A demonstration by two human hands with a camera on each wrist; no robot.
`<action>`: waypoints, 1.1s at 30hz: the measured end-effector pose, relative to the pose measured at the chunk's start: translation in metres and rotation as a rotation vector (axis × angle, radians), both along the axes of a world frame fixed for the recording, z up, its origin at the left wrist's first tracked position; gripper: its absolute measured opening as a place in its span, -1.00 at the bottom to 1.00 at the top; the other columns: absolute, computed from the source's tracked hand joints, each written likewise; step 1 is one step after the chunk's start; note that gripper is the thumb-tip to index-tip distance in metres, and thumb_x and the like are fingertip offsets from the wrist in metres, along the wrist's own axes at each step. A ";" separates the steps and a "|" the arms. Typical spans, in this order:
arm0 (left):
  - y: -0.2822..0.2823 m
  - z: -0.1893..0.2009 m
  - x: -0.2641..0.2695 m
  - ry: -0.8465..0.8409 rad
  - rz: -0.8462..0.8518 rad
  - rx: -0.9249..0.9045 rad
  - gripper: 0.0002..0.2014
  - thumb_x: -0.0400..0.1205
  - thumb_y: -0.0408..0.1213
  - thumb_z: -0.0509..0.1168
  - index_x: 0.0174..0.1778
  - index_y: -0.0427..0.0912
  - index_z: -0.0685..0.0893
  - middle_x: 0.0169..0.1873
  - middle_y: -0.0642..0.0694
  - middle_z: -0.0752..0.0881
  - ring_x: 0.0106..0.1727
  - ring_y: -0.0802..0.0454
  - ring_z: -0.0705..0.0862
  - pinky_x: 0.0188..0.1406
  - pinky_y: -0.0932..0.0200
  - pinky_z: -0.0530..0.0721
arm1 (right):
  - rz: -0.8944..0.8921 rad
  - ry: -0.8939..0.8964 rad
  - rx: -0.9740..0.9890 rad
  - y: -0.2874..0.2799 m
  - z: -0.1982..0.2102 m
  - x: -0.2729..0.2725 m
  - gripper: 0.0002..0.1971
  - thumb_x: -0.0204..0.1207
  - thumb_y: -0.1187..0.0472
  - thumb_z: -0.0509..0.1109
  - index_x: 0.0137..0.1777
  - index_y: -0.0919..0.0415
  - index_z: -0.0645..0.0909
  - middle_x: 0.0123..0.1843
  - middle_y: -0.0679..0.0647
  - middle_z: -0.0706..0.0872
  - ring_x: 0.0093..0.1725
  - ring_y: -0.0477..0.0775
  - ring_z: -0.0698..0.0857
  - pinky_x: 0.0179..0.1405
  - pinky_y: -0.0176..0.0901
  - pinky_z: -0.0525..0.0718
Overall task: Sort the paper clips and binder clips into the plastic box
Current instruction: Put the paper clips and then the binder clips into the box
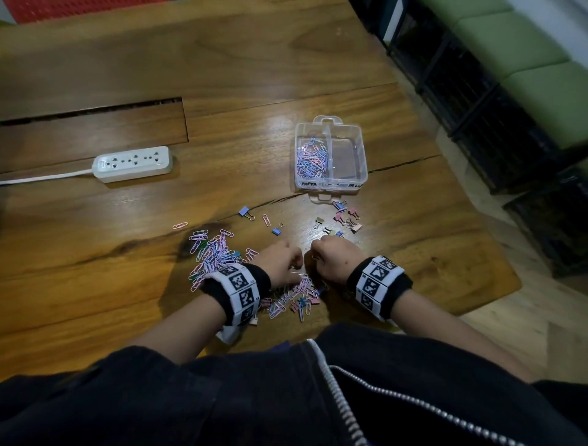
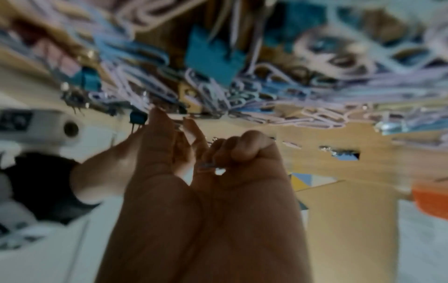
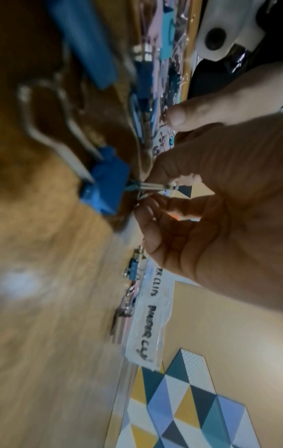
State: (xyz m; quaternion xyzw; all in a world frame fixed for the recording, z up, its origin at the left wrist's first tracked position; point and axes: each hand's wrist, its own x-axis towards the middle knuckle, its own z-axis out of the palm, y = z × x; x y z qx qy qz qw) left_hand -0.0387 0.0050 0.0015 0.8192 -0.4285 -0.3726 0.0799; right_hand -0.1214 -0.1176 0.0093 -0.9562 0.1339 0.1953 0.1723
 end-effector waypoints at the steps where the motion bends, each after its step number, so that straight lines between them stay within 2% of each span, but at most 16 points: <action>1: 0.000 -0.001 0.000 -0.033 -0.010 0.004 -0.74 0.54 -0.14 0.36 0.07 -0.16 0.60 -0.07 -0.02 0.41 0.01 0.03 0.51 0.11 0.15 0.58 | 0.000 0.013 -0.014 0.002 0.001 0.002 -0.83 0.49 0.32 0.23 0.06 0.28 0.52 -0.01 0.14 0.56 0.02 0.12 0.56 -0.12 -0.22 0.42; 3: 0.000 0.001 -0.001 -0.037 -0.003 -0.024 -0.81 0.55 -0.16 0.35 0.00 -0.17 0.62 -0.10 -0.02 0.43 -0.02 0.04 0.51 0.07 0.16 0.56 | 0.015 0.034 -0.037 0.005 0.001 0.005 -0.82 0.48 0.34 0.24 0.07 0.30 0.52 0.04 0.14 0.57 0.00 0.09 0.53 -0.11 -0.22 0.42; 5: 0.000 0.001 0.001 0.019 0.055 -0.062 -0.92 0.56 -0.23 0.34 -0.19 -0.12 0.57 -0.19 0.00 0.49 -0.09 0.06 0.51 -0.07 0.24 0.50 | 0.015 0.043 -0.041 0.007 0.001 0.008 -0.80 0.48 0.36 0.26 0.09 0.29 0.52 0.08 0.15 0.56 -0.06 0.05 0.47 -0.09 -0.22 0.43; 7: 0.000 -0.001 0.003 0.068 0.121 -0.074 -0.83 0.57 -0.28 0.32 -0.32 -0.08 0.50 -0.26 0.02 0.55 -0.13 0.06 0.54 -0.13 0.28 0.46 | 0.007 0.039 -0.018 0.006 0.001 0.010 -0.79 0.47 0.39 0.23 0.10 0.29 0.49 0.05 0.14 0.54 -0.09 0.02 0.42 -0.10 -0.24 0.42; 10: 0.000 -0.002 0.004 0.045 0.113 -0.030 -0.71 0.62 -0.24 0.26 -0.43 -0.03 0.40 -0.32 0.03 0.51 -0.18 0.05 0.52 -0.16 0.23 0.50 | -0.030 0.029 0.017 -0.001 0.003 0.010 -0.76 0.48 0.42 0.19 0.14 0.29 0.45 -0.08 0.07 0.44 -0.09 0.02 0.42 -0.10 -0.24 0.42; 13: 0.000 -0.001 0.003 -0.030 0.055 -0.024 -0.75 0.66 -0.17 0.17 -0.35 -0.10 0.47 -0.30 -0.01 0.47 -0.16 0.01 0.50 -0.15 0.21 0.54 | -0.106 0.007 0.100 -0.010 0.000 0.006 -0.77 0.47 0.40 0.20 0.11 0.27 0.52 -0.03 0.07 0.54 -0.05 0.04 0.51 -0.06 -0.20 0.54; 15: 0.000 -0.001 0.002 -0.062 0.027 -0.047 -0.79 0.64 -0.10 0.20 -0.09 -0.18 0.58 -0.16 -0.04 0.48 -0.09 0.03 0.49 -0.06 0.18 0.52 | -0.165 -0.045 0.165 -0.016 -0.003 0.001 -0.80 0.49 0.39 0.23 0.08 0.28 0.58 0.02 0.14 0.63 -0.02 0.07 0.59 -0.05 -0.22 0.59; 18: -0.003 -0.002 0.000 -0.048 -0.007 -0.042 -0.66 0.55 -0.03 0.32 0.17 -0.10 0.58 0.02 -0.04 0.53 0.07 0.03 0.54 0.01 0.21 0.51 | -0.344 -0.176 0.294 -0.020 -0.005 -0.005 -0.86 0.49 0.41 0.26 -0.03 0.29 0.63 -0.12 0.02 0.60 -0.17 -0.11 0.55 -0.24 -0.45 0.51; 19: -0.004 -0.002 -0.001 -0.057 -0.013 -0.040 -0.66 0.54 -0.04 0.34 0.19 -0.08 0.58 0.06 -0.05 0.55 0.12 0.02 0.56 0.04 0.20 0.53 | -0.429 -0.214 0.375 -0.021 -0.005 -0.006 -0.88 0.48 0.42 0.27 -0.10 0.27 0.62 -0.16 0.01 0.59 -0.20 -0.10 0.55 -0.25 -0.43 0.54; 22: -0.009 -0.002 -0.003 -0.083 0.008 -0.052 -0.77 0.56 -0.15 0.33 0.09 -0.12 0.62 -0.01 -0.03 0.52 0.09 0.02 0.56 0.07 0.18 0.56 | -0.612 -0.237 0.615 -0.024 -0.001 -0.011 -0.79 0.48 0.41 0.29 -0.32 0.13 0.52 -0.30 0.02 0.60 -0.26 0.01 0.60 -0.06 -0.03 0.67; 24: -0.011 -0.003 -0.003 -0.082 0.032 -0.072 -0.90 0.58 -0.24 0.30 -0.04 -0.15 0.61 -0.06 -0.04 0.49 0.00 0.03 0.54 0.07 0.18 0.58 | -0.628 -0.185 0.667 -0.026 0.002 -0.017 -0.74 0.50 0.42 0.26 -0.37 0.12 0.48 -0.35 0.01 0.57 -0.32 0.00 0.58 -0.10 0.00 0.65; 27: -0.013 -0.005 -0.002 -0.081 0.079 -0.080 -0.87 0.57 -0.20 0.32 -0.03 -0.13 0.55 -0.07 -0.02 0.50 -0.04 0.05 0.52 0.02 0.19 0.57 | -0.569 -0.096 0.663 -0.026 0.005 -0.028 -0.68 0.50 0.50 0.12 -0.38 0.12 0.43 -0.30 -0.01 0.52 -0.28 -0.05 0.52 -0.11 -0.05 0.59; 29: -0.016 -0.005 0.000 -0.081 0.087 -0.054 -0.82 0.56 -0.17 0.33 0.00 -0.15 0.57 -0.06 -0.03 0.51 -0.03 0.04 0.52 -0.03 0.21 0.52 | -0.498 -0.031 0.623 -0.022 0.005 -0.035 -0.73 0.50 0.48 0.11 -0.33 0.14 0.41 -0.28 -0.06 0.51 -0.24 -0.12 0.52 -0.11 -0.15 0.56; 31: -0.019 -0.003 0.001 -0.056 0.085 -0.019 -0.86 0.56 -0.20 0.34 -0.07 -0.15 0.57 -0.08 -0.05 0.53 -0.06 0.04 0.52 -0.10 0.22 0.50 | -0.385 0.051 0.469 -0.019 0.002 -0.039 -0.90 0.48 0.37 0.28 -0.17 0.18 0.44 -0.17 -0.06 0.51 -0.12 -0.09 0.52 -0.11 -0.26 0.53; 33: -0.023 -0.001 0.002 0.005 0.103 0.019 -0.89 0.56 -0.24 0.34 -0.19 -0.14 0.54 -0.16 -0.04 0.55 -0.10 0.04 0.53 -0.18 0.23 0.49 | -0.299 0.122 0.283 -0.021 -0.006 -0.043 -0.73 0.39 0.23 0.44 0.01 0.15 0.45 0.02 0.02 0.48 0.04 0.00 0.49 0.05 -0.18 0.57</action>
